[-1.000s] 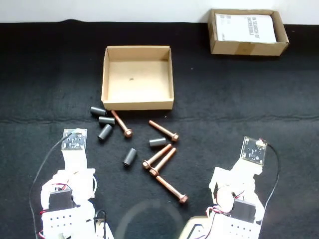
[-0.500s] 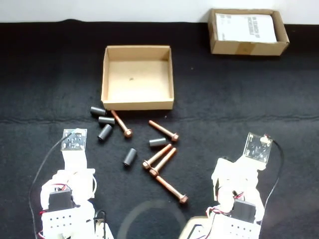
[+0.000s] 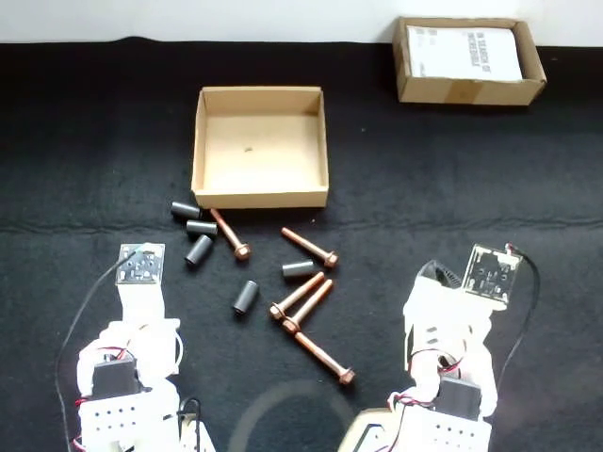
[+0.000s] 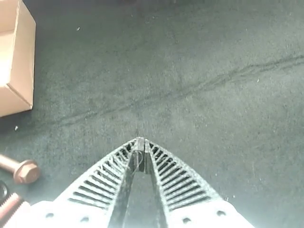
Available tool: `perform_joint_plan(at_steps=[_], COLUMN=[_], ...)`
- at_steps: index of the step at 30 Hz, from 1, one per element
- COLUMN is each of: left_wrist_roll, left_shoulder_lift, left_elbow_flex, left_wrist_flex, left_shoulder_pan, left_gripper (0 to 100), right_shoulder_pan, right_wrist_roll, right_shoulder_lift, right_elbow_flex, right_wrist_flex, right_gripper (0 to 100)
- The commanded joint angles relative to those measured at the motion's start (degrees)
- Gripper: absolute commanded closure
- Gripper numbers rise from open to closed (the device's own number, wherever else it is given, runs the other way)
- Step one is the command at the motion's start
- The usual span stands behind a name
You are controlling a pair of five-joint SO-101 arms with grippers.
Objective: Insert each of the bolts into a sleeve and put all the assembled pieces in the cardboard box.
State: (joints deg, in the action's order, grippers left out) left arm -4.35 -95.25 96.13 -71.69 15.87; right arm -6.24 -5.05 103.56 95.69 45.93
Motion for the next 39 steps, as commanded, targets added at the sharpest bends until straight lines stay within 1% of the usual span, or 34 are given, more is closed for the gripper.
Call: perform_joint_plan(at_steps=[1, 7, 15, 26, 30, 34, 39], left_wrist_roll=[-0.35, -0.35, -0.35, -0.35, -0.35, -0.44, -0.44], left_shoulder_lift=[-0.04, -0.04, -0.04, -0.04, -0.04, -0.04, -0.04], left_elbow_flex=[-0.04, -0.04, -0.04, -0.04, -0.04, -0.31, -5.14], left_wrist_flex=[-0.09, 0.0, 0.09, -0.09, 0.18, 0.18, 0.26], left_shoulder_pan=[-0.92, -1.19, -1.19, -1.19, -1.19, -1.19, -0.84], left_gripper=[97, 97, 97, 97, 97, 97, 97], right_shoulder_pan=[0.13, 0.13, 0.22, 0.22, 0.22, 0.22, 0.22], right_wrist_roll=[-0.18, -0.18, -0.18, -0.26, -0.26, -0.26, -0.26], right_shoulder_lift=[0.92, 0.4, 0.4, 0.31, -0.22, -6.99, -22.02], right_elbow_flex=[6.81, 3.12, -9.27, -28.79, -34.15, -40.4, -53.67], right_wrist_flex=[-1.19, -0.4, 15.6, 30.2, 33.98, 38.29, 46.73], right_gripper=[99.2, 99.2, 99.2, 99.2, 99.2, 99.2, 99.2])
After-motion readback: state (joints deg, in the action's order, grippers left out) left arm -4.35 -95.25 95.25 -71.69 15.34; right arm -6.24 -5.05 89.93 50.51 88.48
